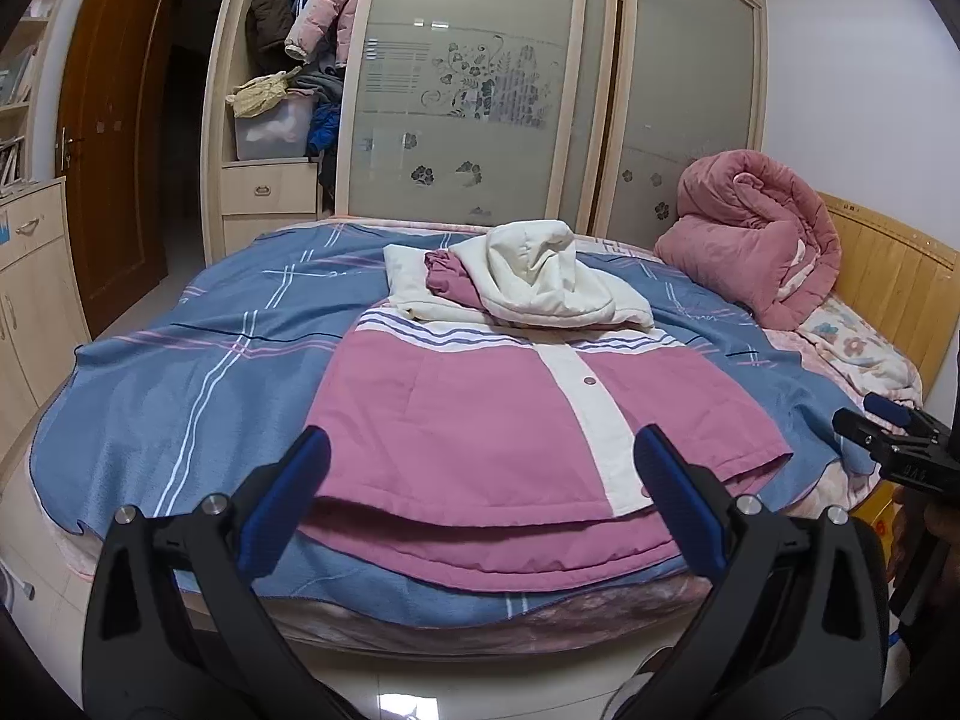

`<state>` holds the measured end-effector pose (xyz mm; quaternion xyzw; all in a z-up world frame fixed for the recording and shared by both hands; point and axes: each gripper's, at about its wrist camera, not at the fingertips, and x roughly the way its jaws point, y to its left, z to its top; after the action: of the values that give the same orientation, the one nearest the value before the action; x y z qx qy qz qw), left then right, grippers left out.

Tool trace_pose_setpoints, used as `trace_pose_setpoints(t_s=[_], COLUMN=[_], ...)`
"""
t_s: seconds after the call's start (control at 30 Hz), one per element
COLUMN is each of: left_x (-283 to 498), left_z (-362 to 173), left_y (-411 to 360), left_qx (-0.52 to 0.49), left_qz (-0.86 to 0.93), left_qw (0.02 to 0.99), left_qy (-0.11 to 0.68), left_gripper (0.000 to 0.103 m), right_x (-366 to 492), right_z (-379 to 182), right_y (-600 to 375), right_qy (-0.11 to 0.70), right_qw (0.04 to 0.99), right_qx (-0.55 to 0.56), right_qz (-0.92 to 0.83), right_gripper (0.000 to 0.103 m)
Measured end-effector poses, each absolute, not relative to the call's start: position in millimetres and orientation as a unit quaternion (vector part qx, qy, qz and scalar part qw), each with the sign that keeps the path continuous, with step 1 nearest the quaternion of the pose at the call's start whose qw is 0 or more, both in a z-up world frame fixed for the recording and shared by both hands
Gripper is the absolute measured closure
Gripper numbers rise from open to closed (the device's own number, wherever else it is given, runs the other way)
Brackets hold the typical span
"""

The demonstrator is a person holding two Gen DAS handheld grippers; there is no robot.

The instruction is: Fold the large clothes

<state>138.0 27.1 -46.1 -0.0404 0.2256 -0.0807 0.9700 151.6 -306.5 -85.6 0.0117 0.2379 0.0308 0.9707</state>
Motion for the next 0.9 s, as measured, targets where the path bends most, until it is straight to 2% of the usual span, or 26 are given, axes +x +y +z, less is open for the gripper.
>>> trace_pose_setpoints(t_s=[0.1,0.2,0.37,0.57,0.67,0.9], left_x=[137,130,121,130,135,152], left_z=[-47,-50,-81,-150,-165,-177], left_y=[29,26,14,-15,-22,-25], left_qx=[-0.017,0.061,0.228,0.399,0.407,0.368], left_qz=[-0.085,-0.07,-0.031,-0.029,-0.041,-0.064], left_qw=[0.972,0.976,0.959,0.898,0.892,0.9], left_qy=[0.221,0.197,0.164,0.184,0.194,0.224], left_gripper=[0.002,0.002,0.002,0.002,0.002,0.002], right_x=[151,147,143,149,155,171], right_z=[-88,-100,-159,-238,-266,-290], right_y=[-307,-296,-262,-245,-244,-247], right_qy=[0.229,0.207,0.178,0.157,0.143,0.126], right_qw=[0.973,0.972,0.92,0.845,0.823,0.819], right_qx=[-0.012,-0.103,-0.349,-0.512,-0.55,-0.559], right_qz=[0.036,0.031,0.004,0.003,-0.002,-0.017], right_gripper=[0.001,0.001,0.001,0.001,0.001,0.001])
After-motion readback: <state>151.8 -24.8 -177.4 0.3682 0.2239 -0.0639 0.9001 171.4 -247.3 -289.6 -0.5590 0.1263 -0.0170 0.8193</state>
